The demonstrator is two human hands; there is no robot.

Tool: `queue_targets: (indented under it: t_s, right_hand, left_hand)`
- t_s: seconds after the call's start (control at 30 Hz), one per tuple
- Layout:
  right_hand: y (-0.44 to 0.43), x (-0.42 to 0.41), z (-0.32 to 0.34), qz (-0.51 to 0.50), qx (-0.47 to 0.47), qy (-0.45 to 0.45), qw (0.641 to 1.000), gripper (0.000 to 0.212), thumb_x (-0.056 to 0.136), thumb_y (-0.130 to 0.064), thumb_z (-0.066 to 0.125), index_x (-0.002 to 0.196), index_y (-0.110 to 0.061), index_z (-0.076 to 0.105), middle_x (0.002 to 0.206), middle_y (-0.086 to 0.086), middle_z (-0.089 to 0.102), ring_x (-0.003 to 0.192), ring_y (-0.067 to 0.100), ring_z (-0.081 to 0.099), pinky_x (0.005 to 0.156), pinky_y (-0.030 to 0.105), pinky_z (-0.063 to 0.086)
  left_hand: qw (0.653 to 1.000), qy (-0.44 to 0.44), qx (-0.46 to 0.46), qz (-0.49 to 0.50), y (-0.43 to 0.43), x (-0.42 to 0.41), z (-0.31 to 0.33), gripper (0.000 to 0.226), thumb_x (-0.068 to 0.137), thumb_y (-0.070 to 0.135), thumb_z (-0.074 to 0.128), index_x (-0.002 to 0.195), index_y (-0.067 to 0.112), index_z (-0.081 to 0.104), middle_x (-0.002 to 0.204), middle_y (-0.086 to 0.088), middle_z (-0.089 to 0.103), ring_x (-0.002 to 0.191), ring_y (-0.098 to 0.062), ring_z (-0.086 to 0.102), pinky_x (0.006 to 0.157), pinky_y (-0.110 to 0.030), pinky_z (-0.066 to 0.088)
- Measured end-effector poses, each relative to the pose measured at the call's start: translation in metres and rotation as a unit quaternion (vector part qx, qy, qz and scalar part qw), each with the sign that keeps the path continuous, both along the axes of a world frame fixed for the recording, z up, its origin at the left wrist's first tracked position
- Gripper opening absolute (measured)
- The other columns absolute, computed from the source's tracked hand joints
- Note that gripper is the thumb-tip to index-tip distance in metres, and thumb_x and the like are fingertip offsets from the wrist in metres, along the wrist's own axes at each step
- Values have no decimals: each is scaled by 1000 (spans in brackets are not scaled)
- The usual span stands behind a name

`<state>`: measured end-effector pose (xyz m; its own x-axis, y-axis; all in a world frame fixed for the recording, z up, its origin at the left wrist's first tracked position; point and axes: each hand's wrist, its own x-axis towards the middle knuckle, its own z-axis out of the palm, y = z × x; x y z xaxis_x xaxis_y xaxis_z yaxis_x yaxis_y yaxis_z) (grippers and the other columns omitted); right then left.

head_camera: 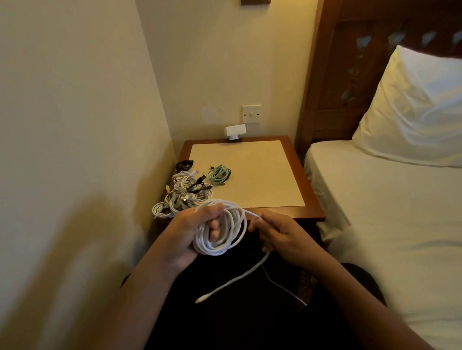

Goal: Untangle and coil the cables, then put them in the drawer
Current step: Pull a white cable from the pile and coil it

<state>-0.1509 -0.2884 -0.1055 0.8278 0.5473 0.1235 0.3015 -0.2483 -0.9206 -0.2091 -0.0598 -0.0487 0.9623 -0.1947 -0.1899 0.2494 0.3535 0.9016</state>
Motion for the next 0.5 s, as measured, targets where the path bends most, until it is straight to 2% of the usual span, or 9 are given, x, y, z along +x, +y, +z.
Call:
queue_targets:
  t_s: [0.1, 0.17, 0.23, 0.3, 0.33, 0.4, 0.5]
  right_hand:
    - [-17, 5, -15, -56, -47, -23, 997, 26, 109, -30, 46, 95, -35, 68, 67, -18, 55, 62, 5, 49, 61, 30, 46]
    - [-20, 1, -21, -84, -105, -35, 990, 25, 109, -33, 45, 99, -39, 67, 71, -18, 59, 60, 1, 52, 61, 24, 43]
    - [-12, -9, -19, -66, -206, -29, 976, 20, 109, -35, 45, 110, -42, 64, 83, -15, 64, 67, 0, 61, 64, 22, 50]
    - [7, -27, -14, 4, -344, -28, 939, 23, 108, -36, 45, 128, -40, 56, 91, -10, 62, 72, 5, 63, 67, 24, 55]
    - [20, -38, -9, 39, -393, -39, 918, 27, 109, -36, 45, 135, -36, 52, 92, -9, 59, 71, 6, 59, 66, 25, 54]
    - [45, -58, 5, 91, -417, -63, 902, 33, 109, -37, 43, 141, -28, 47, 94, -4, 56, 71, 10, 54, 65, 28, 50]
    - [60, -72, 32, 102, -383, -104, 912, 30, 109, -40, 44, 134, -24, 48, 103, 2, 64, 83, 18, 62, 75, 37, 56]
  left_hand:
    - [991, 45, -125, 30, 7, -4, 0, 25, 98, 17, 56, 77, 6, 63, 53, 2, 49, 42, -8, 50, 46, -17, 44]
    - [981, 55, -173, 73, 9, -3, 2, 19, 96, 17, 56, 80, 7, 58, 49, 4, 44, 39, -7, 46, 45, -16, 42]
    - [972, 56, -198, 111, 7, 2, 5, 14, 94, 15, 55, 81, 9, 53, 50, 5, 43, 41, -7, 45, 46, -16, 43]
    - [966, 49, -206, 147, 2, 9, 6, 8, 91, 11, 56, 83, 9, 54, 56, 3, 50, 47, -7, 50, 53, -16, 49]
    - [966, 37, -191, 167, -3, 13, 7, 7, 92, 8, 56, 86, 6, 57, 62, 1, 55, 53, -8, 55, 58, -18, 53]
    - [972, 5, -115, 203, -15, 20, 3, 11, 97, 6, 56, 90, 0, 62, 72, -6, 66, 64, -12, 65, 64, -22, 57]
    - [963, -65, 128, 227, -24, 20, -11, 17, 96, 13, 67, 111, 4, 66, 89, -9, 77, 81, -17, 75, 72, -24, 58]
